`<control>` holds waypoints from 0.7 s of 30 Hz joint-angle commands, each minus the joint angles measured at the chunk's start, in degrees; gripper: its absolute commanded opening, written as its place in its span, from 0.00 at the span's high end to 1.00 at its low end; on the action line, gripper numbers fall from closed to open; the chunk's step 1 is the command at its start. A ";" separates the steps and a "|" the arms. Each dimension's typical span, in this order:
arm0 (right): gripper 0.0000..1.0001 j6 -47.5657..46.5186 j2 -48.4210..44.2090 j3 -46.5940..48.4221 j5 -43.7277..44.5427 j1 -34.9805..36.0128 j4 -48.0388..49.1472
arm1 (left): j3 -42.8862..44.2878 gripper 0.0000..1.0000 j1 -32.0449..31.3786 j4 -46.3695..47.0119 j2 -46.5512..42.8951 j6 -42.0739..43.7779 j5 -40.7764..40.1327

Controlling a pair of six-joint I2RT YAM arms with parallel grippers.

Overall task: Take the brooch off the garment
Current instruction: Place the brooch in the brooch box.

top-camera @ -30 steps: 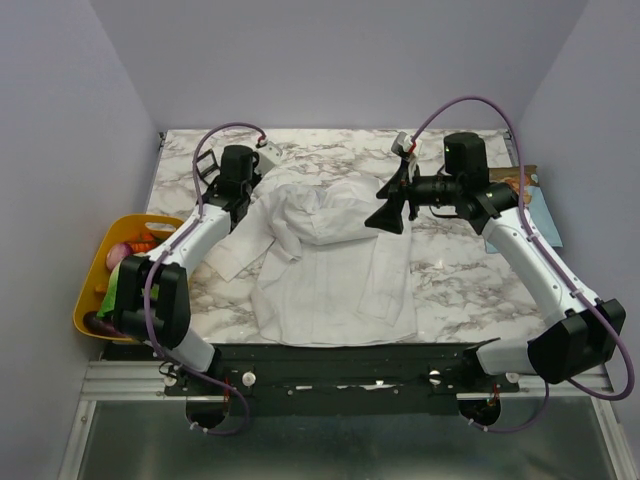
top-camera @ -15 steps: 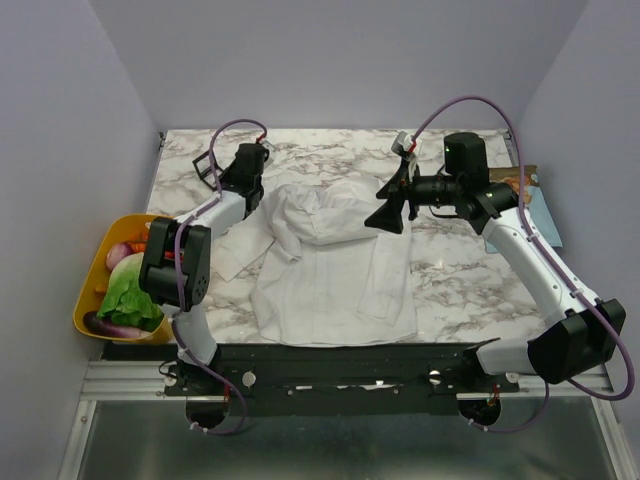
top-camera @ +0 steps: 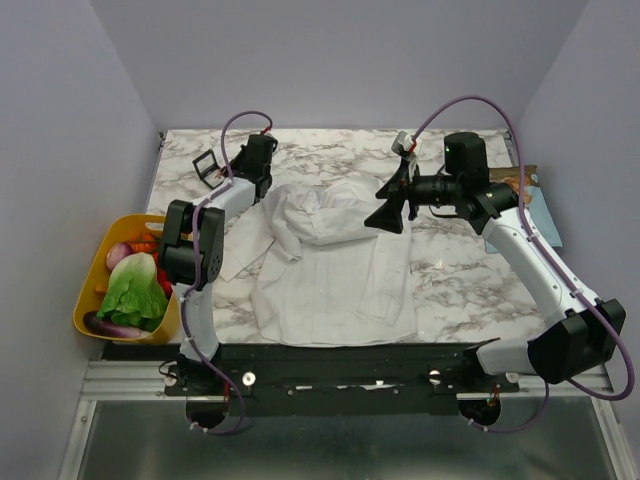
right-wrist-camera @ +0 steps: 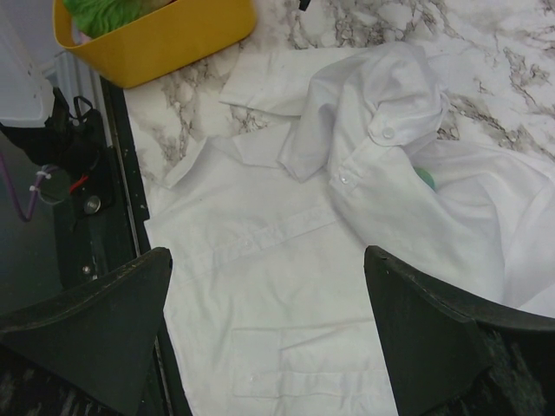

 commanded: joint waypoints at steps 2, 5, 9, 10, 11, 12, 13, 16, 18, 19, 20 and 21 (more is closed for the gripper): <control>0.00 0.23 -0.09 -0.78 -1.07 -0.28 0.87 | 4.52 1.00 0.26 -5.53 2.75 -4.11 -3.08; 0.00 0.23 0.00 -0.87 -1.16 -0.19 0.87 | 9.35 1.00 0.26 -10.61 5.82 -8.68 -4.39; 0.00 0.23 0.18 -0.87 -1.42 -0.28 0.96 | 19.28 1.00 0.35 -20.98 11.80 -15.80 -7.30; 0.00 0.15 0.09 -0.95 -1.51 -0.19 0.87 | 20.95 1.00 0.44 -23.96 13.72 -17.38 -7.56; 0.00 0.15 0.09 -0.95 -1.51 -0.37 0.87 | 23.49 1.00 0.44 -25.12 14.52 -18.09 -7.83; 0.00 0.15 0.00 -0.95 -1.60 -0.28 0.87 | 24.73 1.00 0.53 -26.09 15.23 -18.71 -8.09; 0.00 0.15 -0.08 -0.95 -1.42 -0.19 0.87 | 25.79 1.00 0.53 -27.40 16.54 -19.41 -8.70; 0.00 -0.12 -0.44 -0.95 -1.33 -0.19 0.87 | 28.43 1.00 0.70 -28.55 18.30 -20.11 -10.55; 0.00 -0.21 -0.44 -1.13 -1.42 -0.19 0.87 | 30.28 1.00 1.05 -28.91 19.18 -21.17 -13.09; 0.00 -0.21 -0.44 -1.13 -1.59 -0.19 0.87 | 30.80 1.00 1.14 -29.52 20.06 -21.69 -13.54; 0.00 -0.21 -0.52 -1.22 -1.60 -0.28 0.96 | 32.46 1.00 1.40 -30.48 20.42 -22.40 -13.63; 0.00 -0.21 -0.44 -1.13 -1.68 -0.28 0.87 | 33.44 1.00 1.76 -31.45 20.94 -23.71 -13.54</control>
